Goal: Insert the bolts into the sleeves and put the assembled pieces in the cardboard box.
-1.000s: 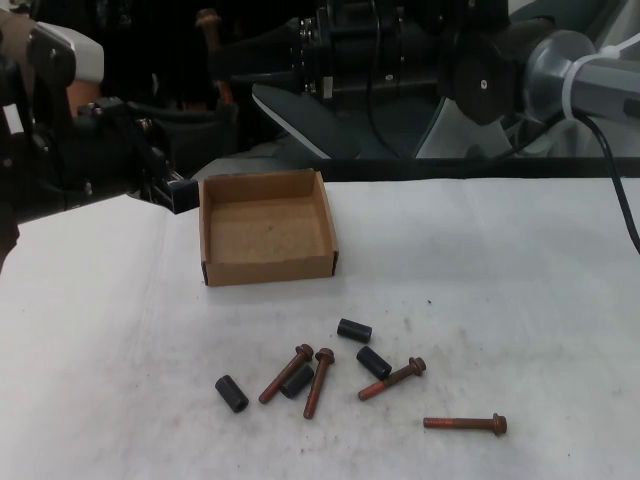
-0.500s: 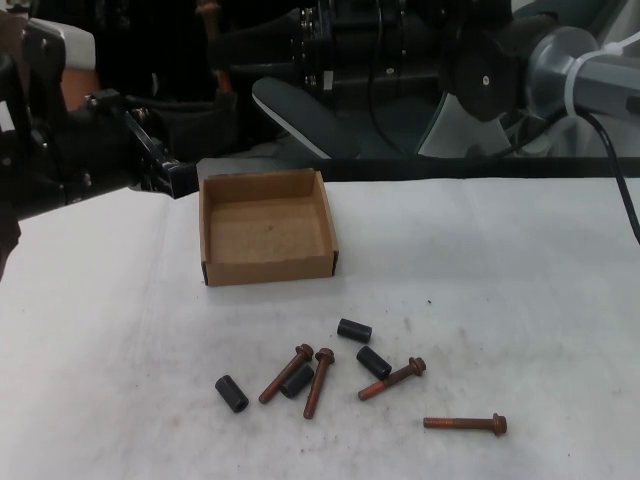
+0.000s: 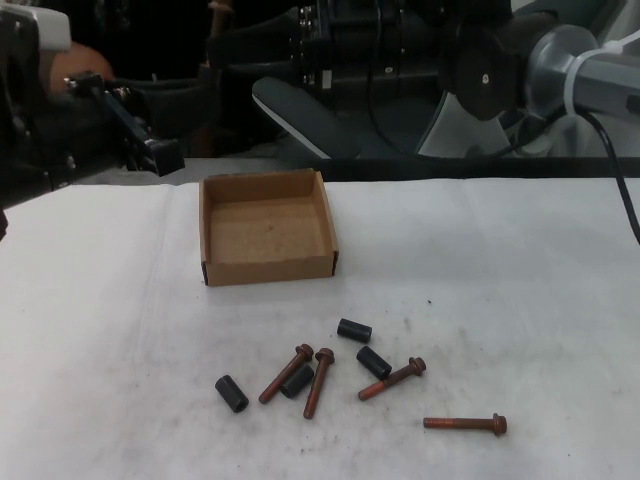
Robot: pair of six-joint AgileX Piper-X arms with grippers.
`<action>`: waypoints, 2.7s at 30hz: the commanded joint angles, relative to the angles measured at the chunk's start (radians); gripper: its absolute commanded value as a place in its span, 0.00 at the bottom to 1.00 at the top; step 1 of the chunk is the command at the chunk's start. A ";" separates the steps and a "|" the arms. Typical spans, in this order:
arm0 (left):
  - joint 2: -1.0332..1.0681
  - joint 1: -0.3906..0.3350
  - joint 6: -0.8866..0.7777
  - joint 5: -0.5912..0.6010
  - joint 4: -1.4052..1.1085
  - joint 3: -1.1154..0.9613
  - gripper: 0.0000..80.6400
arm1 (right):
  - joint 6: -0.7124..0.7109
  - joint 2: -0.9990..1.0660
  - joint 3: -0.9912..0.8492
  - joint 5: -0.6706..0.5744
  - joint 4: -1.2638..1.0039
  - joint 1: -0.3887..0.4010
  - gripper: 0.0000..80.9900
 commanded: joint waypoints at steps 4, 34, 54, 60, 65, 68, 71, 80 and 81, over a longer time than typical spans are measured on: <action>-0.015 0.015 0.001 -0.023 -0.061 -0.012 0.01 | -0.009 -0.005 0.003 -0.021 0.014 0.001 0.00; -0.015 0.015 0.004 -0.014 -0.033 -0.012 0.01 | -0.009 -0.005 0.003 0.050 0.018 -0.009 0.59; 0.193 0.015 0.043 -0.077 0.344 -0.305 0.01 | -0.295 -0.005 0.003 0.184 0.557 -0.056 0.59; 0.265 -0.002 0.045 -0.126 0.508 -0.398 0.01 | -0.313 -0.005 0.003 0.306 0.682 -0.056 0.59; 0.313 -0.025 0.046 -0.158 0.514 -0.425 0.01 | -0.323 -0.005 0.003 0.358 0.724 -0.056 0.59; 0.347 -0.043 0.043 -0.158 0.534 -0.452 0.01 | -0.323 -0.005 0.003 0.390 0.726 -0.056 0.59; 0.377 -0.059 0.043 -0.177 0.542 -0.467 0.01 | -0.323 -0.005 0.003 0.421 0.749 -0.056 0.59; 0.471 -0.076 -0.007 -0.194 0.564 -0.514 0.01 | -0.323 -0.005 0.003 0.440 0.793 -0.056 0.59; 0.481 -0.076 -0.007 -0.200 0.564 -0.521 0.01 | -0.323 -0.005 0.003 0.440 0.793 -0.056 0.59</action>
